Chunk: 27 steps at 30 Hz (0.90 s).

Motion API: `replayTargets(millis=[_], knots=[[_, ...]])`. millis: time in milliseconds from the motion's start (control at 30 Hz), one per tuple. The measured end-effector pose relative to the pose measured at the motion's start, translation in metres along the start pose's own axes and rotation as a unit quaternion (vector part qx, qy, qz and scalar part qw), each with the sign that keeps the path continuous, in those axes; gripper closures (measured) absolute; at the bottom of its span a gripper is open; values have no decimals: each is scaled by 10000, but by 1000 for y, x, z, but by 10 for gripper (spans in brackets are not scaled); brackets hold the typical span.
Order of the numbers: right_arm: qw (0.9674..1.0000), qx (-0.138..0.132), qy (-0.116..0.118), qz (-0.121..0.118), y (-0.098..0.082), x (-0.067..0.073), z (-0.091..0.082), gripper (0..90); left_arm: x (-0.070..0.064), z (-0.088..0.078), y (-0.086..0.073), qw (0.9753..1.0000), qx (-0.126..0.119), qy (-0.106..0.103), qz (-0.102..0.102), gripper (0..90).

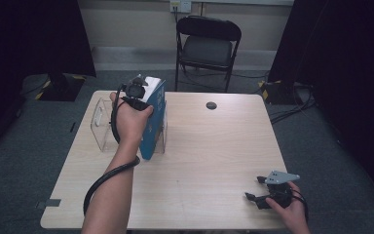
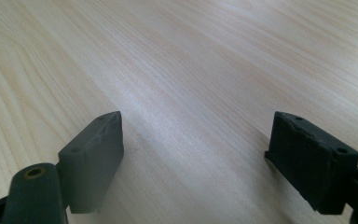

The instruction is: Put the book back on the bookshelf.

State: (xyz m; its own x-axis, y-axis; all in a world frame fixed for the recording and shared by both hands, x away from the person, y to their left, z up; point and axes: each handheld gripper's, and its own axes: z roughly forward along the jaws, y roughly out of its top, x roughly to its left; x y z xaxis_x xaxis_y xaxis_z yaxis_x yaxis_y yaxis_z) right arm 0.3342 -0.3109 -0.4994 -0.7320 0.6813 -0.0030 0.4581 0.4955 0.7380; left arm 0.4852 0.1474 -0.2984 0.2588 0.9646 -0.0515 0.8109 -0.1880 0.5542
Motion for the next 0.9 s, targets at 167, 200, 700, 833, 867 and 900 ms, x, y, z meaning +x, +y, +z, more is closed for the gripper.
replayTargets(millis=[167,200,700,833,867,900], knots=[[10000,1,0,1,0,0,0,175,2,-2,-5,9999,-115,-82,-27,551],[10000,1,0,0,0,0,0,175,3,-3,-6,9999,-94,-124,-22,545],[10000,-1,-3,-4,0,0,0,175,11,-17,-23,9990,-292,-333,82,503],[10000,1,-1,0,0,0,0,175,13,-19,-26,9988,-259,-414,70,496],[10000,1,-2,-1,0,0,0,175,13,-20,-28,9987,-287,-414,74,495],[10000,0,-1,-1,0,0,0,175,13,-20,-29,9986,-286,-433,78,493]])
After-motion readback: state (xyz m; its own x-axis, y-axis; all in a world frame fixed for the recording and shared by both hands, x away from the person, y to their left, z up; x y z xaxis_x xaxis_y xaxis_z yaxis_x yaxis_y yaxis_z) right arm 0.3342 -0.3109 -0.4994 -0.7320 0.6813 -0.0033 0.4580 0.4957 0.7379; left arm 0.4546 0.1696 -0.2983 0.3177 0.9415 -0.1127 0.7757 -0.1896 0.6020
